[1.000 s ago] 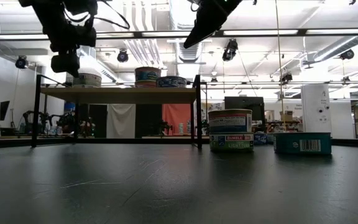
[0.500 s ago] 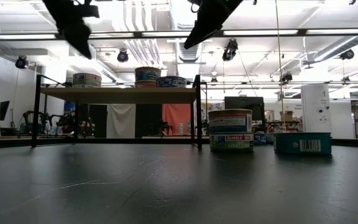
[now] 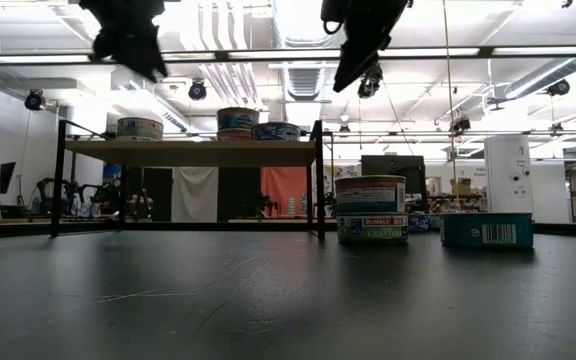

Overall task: Stack canned seafood by type on shelf
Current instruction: Put the red tuna can on the shelf

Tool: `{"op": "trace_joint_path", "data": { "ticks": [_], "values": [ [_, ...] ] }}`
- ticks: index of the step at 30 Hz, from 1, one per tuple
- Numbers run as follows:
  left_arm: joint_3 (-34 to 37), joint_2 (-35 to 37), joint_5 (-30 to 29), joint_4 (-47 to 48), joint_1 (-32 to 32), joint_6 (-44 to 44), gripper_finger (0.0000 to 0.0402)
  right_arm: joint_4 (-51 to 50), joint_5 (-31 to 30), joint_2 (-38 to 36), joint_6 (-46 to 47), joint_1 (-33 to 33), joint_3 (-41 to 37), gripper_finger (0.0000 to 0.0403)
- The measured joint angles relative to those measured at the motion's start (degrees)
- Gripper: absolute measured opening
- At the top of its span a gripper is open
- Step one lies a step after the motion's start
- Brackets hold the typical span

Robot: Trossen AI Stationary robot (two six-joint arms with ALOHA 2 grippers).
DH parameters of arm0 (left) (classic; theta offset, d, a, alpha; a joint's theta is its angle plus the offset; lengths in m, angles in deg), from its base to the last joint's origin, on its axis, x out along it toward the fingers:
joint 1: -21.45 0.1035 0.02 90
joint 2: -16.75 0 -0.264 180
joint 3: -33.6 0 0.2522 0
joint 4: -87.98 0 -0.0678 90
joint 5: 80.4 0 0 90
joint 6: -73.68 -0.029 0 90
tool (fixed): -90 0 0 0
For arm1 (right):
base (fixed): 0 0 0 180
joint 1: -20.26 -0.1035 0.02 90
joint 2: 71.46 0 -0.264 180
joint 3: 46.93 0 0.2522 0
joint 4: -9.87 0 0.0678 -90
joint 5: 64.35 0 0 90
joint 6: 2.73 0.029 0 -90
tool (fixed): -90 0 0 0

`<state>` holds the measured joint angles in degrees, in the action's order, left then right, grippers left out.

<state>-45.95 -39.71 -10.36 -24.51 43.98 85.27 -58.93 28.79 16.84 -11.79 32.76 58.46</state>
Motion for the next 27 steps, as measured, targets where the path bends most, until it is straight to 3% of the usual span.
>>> {"op": "trace_joint_path", "data": {
  "ticks": [5, 10, 17, 27],
  "values": [
    [0.18, 0.34, 0.12, -13.56, -2.52, -1.30, 0.0212, -4.30, 2.90, -1.25, 5.45, -0.94, 0.00, 0.0181],
    [0.18, 0.31, -0.05, -20.01, -3.04, 2.10, 0.0212, -9.54, 3.33, -1.71, 10.18, -1.86, 0.00, 0.0178],
    [0.18, -0.63, -0.40, -16.10, -3.04, 6.54, 0.0212, -11.52, 3.33, -1.72, 12.51, -3.48, 0.00, 0.0182],
    [0.23, -2.36, -0.11, -12.27, -3.11, 1.39, 0.0212, -16.54, 3.35, -2.52, 18.47, -7.29, -0.02, 0.0169]
  ]
}}
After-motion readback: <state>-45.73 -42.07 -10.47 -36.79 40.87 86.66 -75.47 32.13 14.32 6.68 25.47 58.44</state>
